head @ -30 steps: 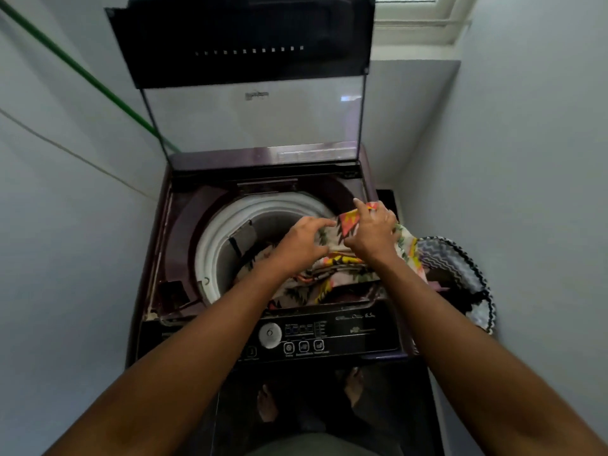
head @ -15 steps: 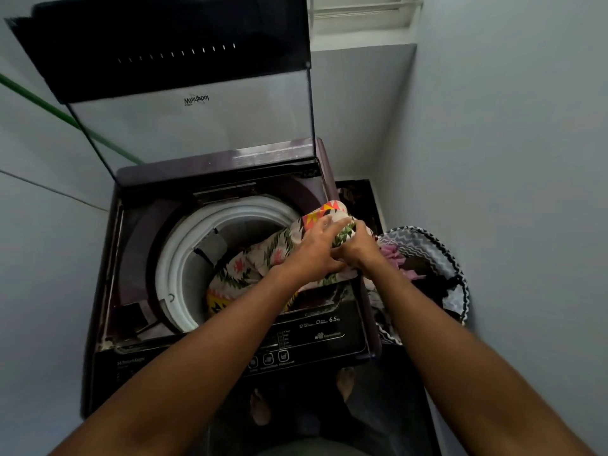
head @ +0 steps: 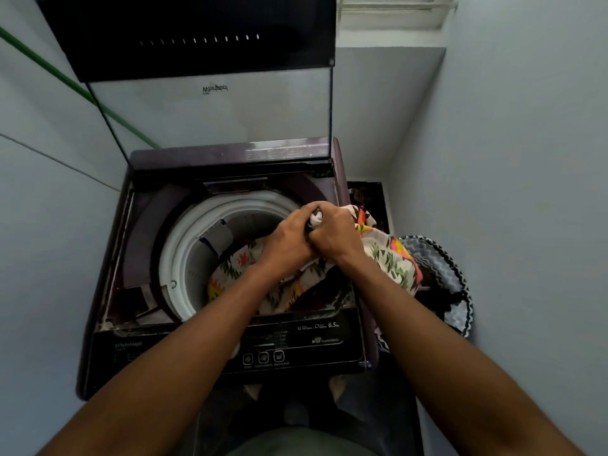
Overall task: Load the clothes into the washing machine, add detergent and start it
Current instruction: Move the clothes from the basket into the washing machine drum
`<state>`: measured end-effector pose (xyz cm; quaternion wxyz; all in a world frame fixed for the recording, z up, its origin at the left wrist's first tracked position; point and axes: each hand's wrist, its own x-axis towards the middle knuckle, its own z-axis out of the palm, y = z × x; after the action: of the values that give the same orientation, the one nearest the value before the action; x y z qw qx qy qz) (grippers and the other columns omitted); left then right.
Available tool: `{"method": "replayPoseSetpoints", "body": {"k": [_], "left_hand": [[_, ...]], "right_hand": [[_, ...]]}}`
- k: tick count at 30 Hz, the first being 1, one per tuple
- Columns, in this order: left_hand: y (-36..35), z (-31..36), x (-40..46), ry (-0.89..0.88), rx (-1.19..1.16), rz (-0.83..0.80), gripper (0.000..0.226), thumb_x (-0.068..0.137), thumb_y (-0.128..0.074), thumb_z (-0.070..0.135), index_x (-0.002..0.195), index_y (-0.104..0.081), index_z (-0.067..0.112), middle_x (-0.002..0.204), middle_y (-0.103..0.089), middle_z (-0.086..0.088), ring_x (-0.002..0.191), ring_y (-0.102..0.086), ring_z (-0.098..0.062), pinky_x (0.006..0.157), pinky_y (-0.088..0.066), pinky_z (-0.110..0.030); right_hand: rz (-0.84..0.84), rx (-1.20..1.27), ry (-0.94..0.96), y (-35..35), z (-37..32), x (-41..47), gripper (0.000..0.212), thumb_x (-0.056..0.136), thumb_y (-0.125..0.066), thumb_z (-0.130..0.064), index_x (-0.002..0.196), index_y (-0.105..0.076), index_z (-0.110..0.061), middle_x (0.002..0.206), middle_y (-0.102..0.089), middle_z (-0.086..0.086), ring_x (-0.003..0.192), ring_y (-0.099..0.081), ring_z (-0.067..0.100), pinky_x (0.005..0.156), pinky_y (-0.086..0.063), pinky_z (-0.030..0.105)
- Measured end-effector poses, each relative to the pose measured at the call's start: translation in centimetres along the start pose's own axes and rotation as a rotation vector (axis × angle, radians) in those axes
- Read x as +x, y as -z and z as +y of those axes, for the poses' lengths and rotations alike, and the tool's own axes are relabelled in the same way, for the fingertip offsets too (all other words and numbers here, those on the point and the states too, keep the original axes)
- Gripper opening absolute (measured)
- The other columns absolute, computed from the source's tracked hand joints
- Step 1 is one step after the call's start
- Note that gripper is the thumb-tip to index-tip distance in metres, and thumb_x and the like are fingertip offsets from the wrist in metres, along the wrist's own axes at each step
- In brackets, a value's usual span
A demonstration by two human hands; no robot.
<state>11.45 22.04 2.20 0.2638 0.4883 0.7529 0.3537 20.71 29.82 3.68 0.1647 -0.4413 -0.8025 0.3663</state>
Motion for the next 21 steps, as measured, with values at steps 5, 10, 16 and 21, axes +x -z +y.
{"method": "replayPoseSetpoints", "body": {"k": [5, 10, 16, 21], "left_hand": [[5.0, -3.2, -0.7, 0.067, 0.044, 0.072, 0.058, 0.075, -0.070, 0.017, 0.130, -0.055, 0.027, 0.122, -0.062, 0.004, 0.109, -0.059, -0.014, 0.094, -0.050, -0.037], [9.6, -6.1, -2.1, 0.126, 0.088, 0.148, 0.035, 0.085, -0.064, 0.019, 0.119, -0.059, 0.026, 0.105, -0.063, 0.011, 0.094, -0.058, -0.011, 0.079, -0.047, -0.029], [12.5, -9.5, -3.4, 0.189, 0.158, 0.138, 0.034, 0.083, -0.062, 0.017, 0.114, -0.058, 0.031, 0.105, -0.067, 0.006, 0.094, -0.063, -0.015, 0.079, -0.052, -0.033], [12.8, -10.7, -4.5, 0.188, 0.179, 0.126, 0.027, 0.088, -0.059, 0.020, 0.115, -0.058, 0.024, 0.105, -0.064, 0.002, 0.093, -0.061, -0.017, 0.080, -0.054, -0.037]], "right_hand": [[-0.043, 0.001, 0.083, -4.6, -4.0, 1.0, 0.014, 0.070, -0.063, -0.004, 0.081, -0.056, -0.009, 0.079, -0.065, 0.011, 0.072, -0.060, 0.028, 0.060, -0.037, 0.027], [-0.061, 0.036, 0.162, -9.0, -7.7, 1.2, 0.016, 0.071, -0.061, -0.006, 0.072, -0.047, -0.013, 0.074, -0.056, 0.006, 0.068, -0.052, 0.024, 0.060, -0.036, 0.031], [-0.154, 0.043, 0.153, -13.3, -9.7, 1.2, 0.016, 0.069, -0.064, -0.008, 0.084, -0.058, -0.008, 0.086, -0.065, 0.007, 0.080, -0.060, 0.026, 0.068, -0.044, 0.033], [-0.192, 0.105, 0.135, -14.7, -10.0, 0.5, 0.020, 0.072, -0.066, -0.003, 0.079, -0.053, -0.015, 0.078, -0.059, 0.000, 0.072, -0.054, 0.017, 0.059, -0.032, 0.021]]}}
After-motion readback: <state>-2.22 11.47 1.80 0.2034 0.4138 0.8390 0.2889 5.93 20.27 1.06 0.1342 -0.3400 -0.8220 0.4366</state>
